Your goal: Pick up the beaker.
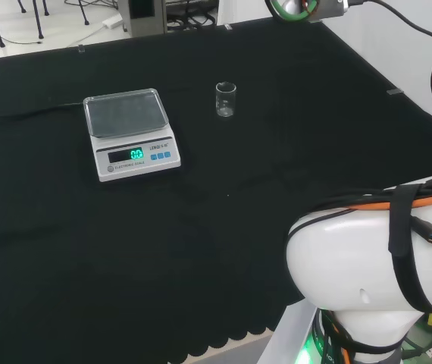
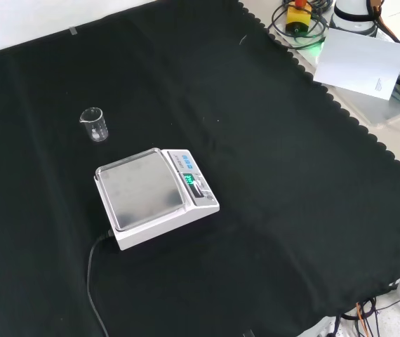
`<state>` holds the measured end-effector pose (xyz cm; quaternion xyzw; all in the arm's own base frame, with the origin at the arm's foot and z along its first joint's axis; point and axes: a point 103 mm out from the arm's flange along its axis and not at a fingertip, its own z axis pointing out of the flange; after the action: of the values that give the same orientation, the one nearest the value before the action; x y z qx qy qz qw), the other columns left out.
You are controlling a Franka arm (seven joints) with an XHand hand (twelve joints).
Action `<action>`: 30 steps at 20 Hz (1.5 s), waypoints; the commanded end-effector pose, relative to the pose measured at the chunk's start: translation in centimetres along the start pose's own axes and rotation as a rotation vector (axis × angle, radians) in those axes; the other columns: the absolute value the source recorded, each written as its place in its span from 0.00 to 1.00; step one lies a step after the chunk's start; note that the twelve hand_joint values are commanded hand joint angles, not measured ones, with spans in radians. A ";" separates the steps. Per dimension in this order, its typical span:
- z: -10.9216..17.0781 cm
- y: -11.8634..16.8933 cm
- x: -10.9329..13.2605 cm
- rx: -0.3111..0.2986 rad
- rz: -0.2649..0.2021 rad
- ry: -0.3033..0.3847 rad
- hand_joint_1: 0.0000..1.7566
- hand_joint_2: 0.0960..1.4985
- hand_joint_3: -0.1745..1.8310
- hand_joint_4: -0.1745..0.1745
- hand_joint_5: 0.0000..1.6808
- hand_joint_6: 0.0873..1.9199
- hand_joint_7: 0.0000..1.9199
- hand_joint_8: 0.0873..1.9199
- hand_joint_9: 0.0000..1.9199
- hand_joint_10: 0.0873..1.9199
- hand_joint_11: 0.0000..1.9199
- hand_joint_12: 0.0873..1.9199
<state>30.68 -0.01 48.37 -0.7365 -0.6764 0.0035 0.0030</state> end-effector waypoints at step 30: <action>17.3 11.1 -0.1 0.097 0.018 0.085 0.37 0.51 0.35 0.31 0.35 0.35 0.33 0.37 0.36 0.39 0.14 0.73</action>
<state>38.15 -0.58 36.50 -0.7421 -0.6686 -0.0195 0.0422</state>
